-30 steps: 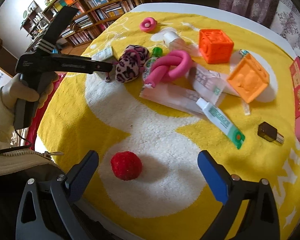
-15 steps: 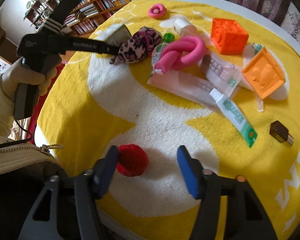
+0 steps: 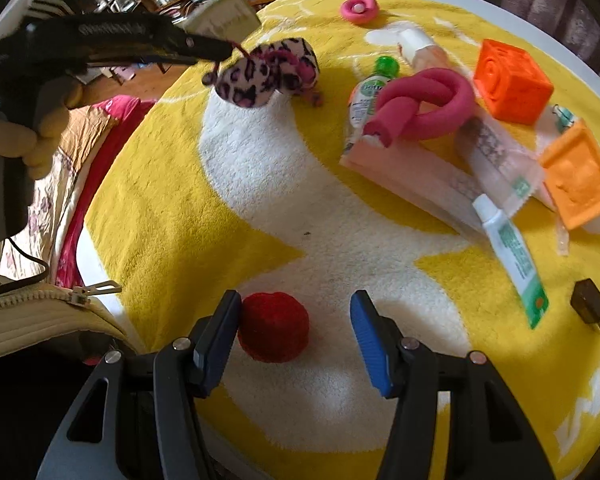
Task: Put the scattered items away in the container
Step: 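Grasp the zinc oxide ointment box with the left tool while the right tool grasps the red pom-pom ball, then lift the ointment box with the left tool while the right tool lifts the red ball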
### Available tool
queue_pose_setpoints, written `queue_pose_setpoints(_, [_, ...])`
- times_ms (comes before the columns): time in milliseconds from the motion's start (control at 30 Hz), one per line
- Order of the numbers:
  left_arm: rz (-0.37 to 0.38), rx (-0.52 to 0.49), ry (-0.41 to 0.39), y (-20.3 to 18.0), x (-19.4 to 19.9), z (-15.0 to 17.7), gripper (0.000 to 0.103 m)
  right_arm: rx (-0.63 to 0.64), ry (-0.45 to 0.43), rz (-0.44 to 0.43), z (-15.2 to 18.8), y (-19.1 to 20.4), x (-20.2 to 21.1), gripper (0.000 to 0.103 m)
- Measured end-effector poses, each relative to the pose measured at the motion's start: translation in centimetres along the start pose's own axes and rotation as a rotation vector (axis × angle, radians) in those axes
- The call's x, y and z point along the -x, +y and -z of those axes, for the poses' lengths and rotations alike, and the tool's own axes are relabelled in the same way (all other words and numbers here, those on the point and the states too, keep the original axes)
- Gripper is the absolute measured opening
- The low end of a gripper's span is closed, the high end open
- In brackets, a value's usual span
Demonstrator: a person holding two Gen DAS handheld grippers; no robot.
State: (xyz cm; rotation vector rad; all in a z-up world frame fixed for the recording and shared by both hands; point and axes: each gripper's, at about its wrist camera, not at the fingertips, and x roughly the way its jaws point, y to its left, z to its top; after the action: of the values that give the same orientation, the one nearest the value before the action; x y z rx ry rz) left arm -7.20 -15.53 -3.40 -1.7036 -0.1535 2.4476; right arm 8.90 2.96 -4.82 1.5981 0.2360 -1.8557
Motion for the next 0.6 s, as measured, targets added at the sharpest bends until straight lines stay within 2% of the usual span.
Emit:
queue_pose_setpoints(167, [0.026, 0.000, -0.019, -1.5, 1.7, 0.0, 0.047, 0.044, -0.022, -0.012, 0.1, 0.2, 0.7, 0.033])
queue_pose_setpoints(367, [0.102, 0.044, 0.031, -3.1, 1.8, 1.5, 0.048, 0.039, -0.047, 0.006, 0.4, -0.9, 1.8, 0.031])
queue_pose_setpoints(600, [0.093, 0.060, 0.107, -5.0, -1.3, 4.2, 0.048, 0.028, -0.049, 0.007, 1.1, -2.4, 2.6, 0.031])
